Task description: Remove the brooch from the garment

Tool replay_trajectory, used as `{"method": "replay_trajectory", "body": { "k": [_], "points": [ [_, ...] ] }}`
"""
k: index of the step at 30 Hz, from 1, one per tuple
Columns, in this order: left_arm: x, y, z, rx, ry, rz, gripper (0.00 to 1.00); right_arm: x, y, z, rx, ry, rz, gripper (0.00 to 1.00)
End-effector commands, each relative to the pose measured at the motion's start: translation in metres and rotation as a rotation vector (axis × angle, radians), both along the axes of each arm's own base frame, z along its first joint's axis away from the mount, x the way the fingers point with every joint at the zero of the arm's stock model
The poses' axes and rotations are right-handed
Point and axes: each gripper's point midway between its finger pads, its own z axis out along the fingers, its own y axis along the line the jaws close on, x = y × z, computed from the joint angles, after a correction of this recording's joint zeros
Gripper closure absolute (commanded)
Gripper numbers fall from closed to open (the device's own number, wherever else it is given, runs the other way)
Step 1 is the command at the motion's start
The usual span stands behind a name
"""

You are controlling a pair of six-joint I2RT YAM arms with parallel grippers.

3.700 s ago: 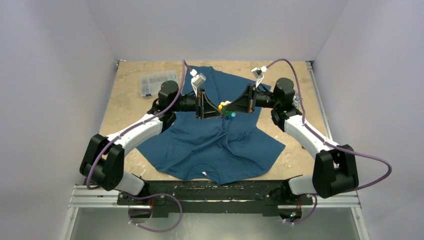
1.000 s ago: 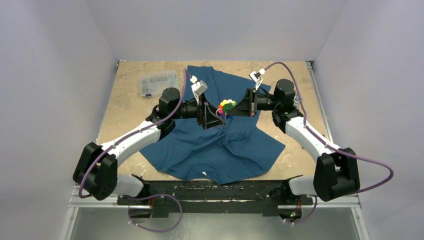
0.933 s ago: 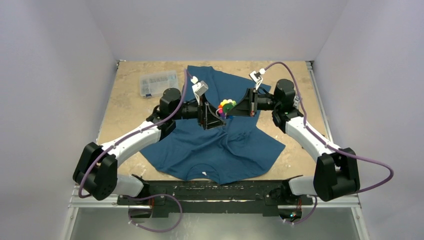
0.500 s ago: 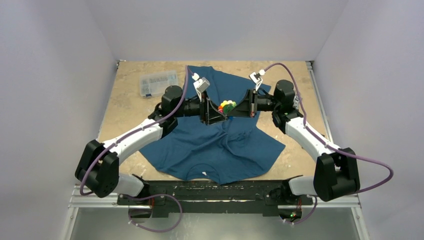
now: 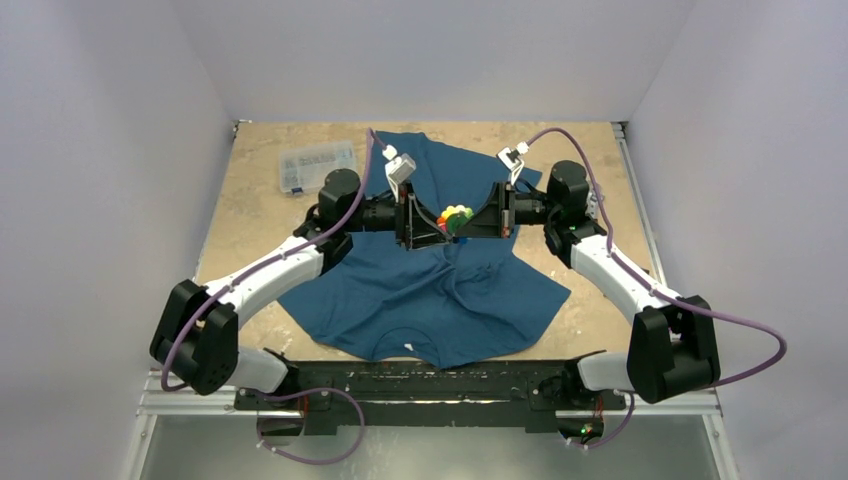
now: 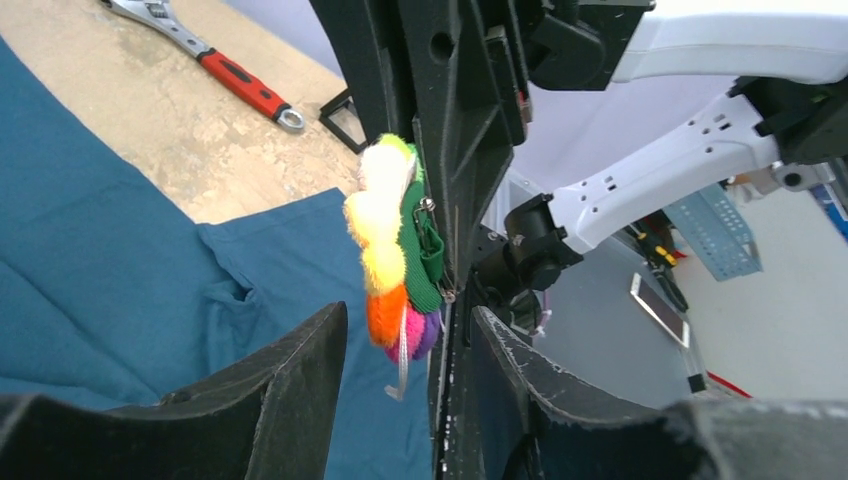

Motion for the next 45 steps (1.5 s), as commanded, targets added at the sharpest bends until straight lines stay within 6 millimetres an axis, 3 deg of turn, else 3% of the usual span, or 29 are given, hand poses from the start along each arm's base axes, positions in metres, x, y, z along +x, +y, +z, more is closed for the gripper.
{"method": "replay_trajectory", "body": {
  "k": [1, 5, 14, 27, 34, 41, 45],
  "points": [
    [-0.016, 0.013, 0.029, -0.078, -0.020, -0.087, 0.52, -0.013, -0.003, 0.005, 0.004, -0.040, 0.038, 1.00],
    [-0.016, 0.012, 0.029, -0.087, 0.046, -0.097, 0.51, -0.013, -0.003, 0.001, 0.001, -0.026, 0.050, 1.00],
    [-0.004, 0.000, 0.021, -0.067, 0.118, -0.072, 0.59, -0.013, -0.003, -0.002, 0.000, -0.026, 0.057, 1.00],
    [-0.002, -0.006, 0.032, -0.117, 0.129, -0.098, 0.62, -0.018, -0.005, -0.008, -0.024, -0.043, 0.072, 1.00],
    [0.002, -0.010, 0.027, -0.114, 0.145, -0.103, 0.71, -0.016, -0.005, -0.007, -0.024, -0.050, 0.066, 1.00],
    [0.001, -0.013, 0.024, -0.105, 0.145, -0.109, 0.73, -0.015, -0.004, -0.005, -0.021, -0.054, 0.065, 1.00],
    [-0.002, -0.015, 0.023, -0.100, 0.147, -0.125, 0.86, -0.014, -0.004, -0.006, -0.021, -0.051, 0.065, 1.00]
  ]
}}
